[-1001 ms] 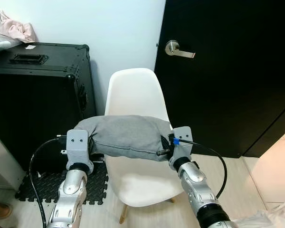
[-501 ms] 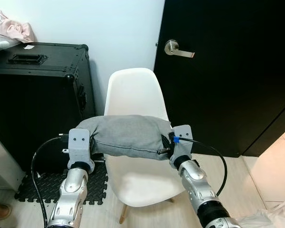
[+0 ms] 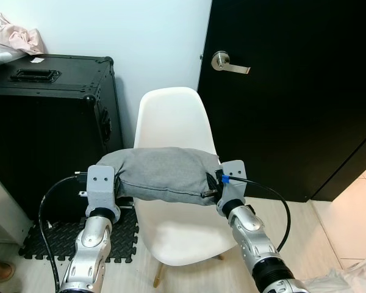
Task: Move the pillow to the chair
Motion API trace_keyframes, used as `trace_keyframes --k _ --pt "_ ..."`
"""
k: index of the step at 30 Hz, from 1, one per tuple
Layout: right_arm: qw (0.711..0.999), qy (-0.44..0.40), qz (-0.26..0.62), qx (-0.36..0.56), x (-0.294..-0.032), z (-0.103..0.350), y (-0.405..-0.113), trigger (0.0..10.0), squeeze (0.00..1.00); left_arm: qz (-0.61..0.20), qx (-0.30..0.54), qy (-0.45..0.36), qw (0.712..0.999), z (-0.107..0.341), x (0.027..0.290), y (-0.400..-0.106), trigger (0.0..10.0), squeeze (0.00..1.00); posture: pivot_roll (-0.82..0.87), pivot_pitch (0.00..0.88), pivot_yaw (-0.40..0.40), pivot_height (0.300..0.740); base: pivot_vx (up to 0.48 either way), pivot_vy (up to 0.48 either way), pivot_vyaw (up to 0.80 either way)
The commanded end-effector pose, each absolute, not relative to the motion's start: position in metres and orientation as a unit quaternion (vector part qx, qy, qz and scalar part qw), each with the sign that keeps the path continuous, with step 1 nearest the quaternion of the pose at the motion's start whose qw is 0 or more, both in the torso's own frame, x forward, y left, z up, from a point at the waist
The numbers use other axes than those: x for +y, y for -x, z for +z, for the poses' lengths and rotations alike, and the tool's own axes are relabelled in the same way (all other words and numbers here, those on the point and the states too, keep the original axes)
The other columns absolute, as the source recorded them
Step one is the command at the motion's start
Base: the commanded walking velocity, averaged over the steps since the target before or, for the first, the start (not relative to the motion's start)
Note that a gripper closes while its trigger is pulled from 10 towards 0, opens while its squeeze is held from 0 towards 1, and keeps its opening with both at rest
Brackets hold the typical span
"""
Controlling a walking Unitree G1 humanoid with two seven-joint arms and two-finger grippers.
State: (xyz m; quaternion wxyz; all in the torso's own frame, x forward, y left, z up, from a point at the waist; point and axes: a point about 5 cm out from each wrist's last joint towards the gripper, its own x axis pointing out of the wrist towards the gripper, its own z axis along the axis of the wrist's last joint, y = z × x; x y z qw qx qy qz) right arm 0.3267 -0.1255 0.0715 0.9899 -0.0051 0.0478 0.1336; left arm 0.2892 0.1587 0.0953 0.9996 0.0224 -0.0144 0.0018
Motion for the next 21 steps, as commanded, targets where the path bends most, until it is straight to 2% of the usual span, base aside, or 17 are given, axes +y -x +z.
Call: trace_keyframes --k 1,9,21 --pt "0.989 0.009 0.148 0.026 -0.1203 0.0776 -0.3284 10.0 0.00 -0.022 -0.024 -0.026 0.999 0.0974 0.1478 -0.2902 10.0 0.00 0.07 0.042 -0.053 0.740 0.000 0.000 0.00" --pt "0.989 0.010 0.148 0.027 -0.1201 0.0765 -0.3276 10.0 0.00 -0.025 -0.024 -0.025 0.999 0.0968 0.1461 -0.2906 10.0 0.00 0.06 0.022 -0.052 0.740 0.000 0.000 0.00" --pt "0.989 0.011 0.148 0.029 -0.1197 0.0765 -0.3286 10.0 0.00 -0.024 -0.024 -0.023 0.999 0.0967 0.1469 -0.2913 10.0 0.00 0.07 0.041 -0.056 0.740 0.000 0.000 0.00"
